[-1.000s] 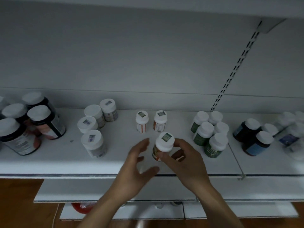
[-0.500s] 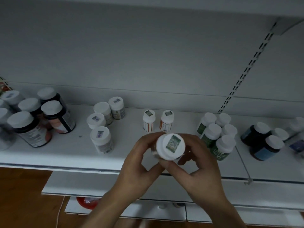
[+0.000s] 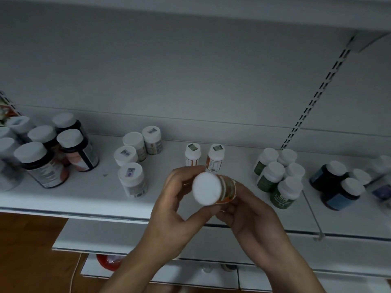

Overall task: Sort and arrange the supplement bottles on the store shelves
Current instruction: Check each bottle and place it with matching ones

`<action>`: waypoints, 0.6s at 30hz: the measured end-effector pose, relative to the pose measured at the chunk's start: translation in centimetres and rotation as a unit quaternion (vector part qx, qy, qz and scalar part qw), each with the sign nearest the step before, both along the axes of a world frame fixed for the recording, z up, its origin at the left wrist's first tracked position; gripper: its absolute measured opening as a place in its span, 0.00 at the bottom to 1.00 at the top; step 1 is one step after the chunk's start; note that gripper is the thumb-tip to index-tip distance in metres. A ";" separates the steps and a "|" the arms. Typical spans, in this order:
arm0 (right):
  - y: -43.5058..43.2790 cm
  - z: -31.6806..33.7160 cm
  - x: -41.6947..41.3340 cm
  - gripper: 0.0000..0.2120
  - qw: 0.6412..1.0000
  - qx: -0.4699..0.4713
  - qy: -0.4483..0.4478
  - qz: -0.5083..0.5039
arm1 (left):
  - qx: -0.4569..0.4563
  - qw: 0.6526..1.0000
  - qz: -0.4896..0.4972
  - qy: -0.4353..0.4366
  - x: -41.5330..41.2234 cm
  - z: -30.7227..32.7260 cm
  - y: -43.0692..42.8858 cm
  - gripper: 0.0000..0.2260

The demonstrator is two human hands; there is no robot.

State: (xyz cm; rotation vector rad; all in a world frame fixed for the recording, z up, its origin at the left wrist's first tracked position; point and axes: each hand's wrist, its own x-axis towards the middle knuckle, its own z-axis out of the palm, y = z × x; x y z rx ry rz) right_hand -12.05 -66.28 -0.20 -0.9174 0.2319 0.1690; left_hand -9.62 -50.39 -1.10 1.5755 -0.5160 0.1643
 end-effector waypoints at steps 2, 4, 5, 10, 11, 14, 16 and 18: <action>0.2 -0.3 -0.1 0.16 0.998 0.059 0.009 0.013 | 0.001 1.000 -0.014 -0.013 -0.2 0.2 -0.4 0.23; 0.2 -0.5 -0.2 0.20 0.995 0.100 -0.001 0.020 | 0.007 1.000 -0.030 0.002 -0.4 0.5 -0.9 0.24; 0.1 -0.5 -0.3 0.25 0.994 0.111 -0.004 0.021 | 0.017 0.999 -0.034 0.004 -0.5 0.6 -1.2 0.24; -0.8 -0.9 -0.5 0.29 0.991 0.132 -0.009 0.002 | 0.049 0.998 -0.038 -0.003 -0.8 0.8 -2.3 0.25; -0.8 -0.7 -0.6 0.24 0.993 0.121 -0.015 0.001 | 0.042 0.998 -0.038 -0.001 -0.9 0.7 -2.3 0.26; -1.0 -0.5 -0.7 0.12 0.998 0.056 -0.017 -0.024 | -0.025 0.999 -0.029 0.030 -1.1 0.2 -2.1 0.25; -1.4 -0.6 -0.5 0.09 0.998 -0.012 -0.029 -0.046 | -0.094 0.993 -0.022 0.072 -1.1 0.0 -2.0 0.23; -1.7 -0.6 -0.5 0.11 0.992 -0.090 -0.066 -0.058 | -0.155 0.978 -0.004 0.140 -1.1 0.1 -2.2 0.23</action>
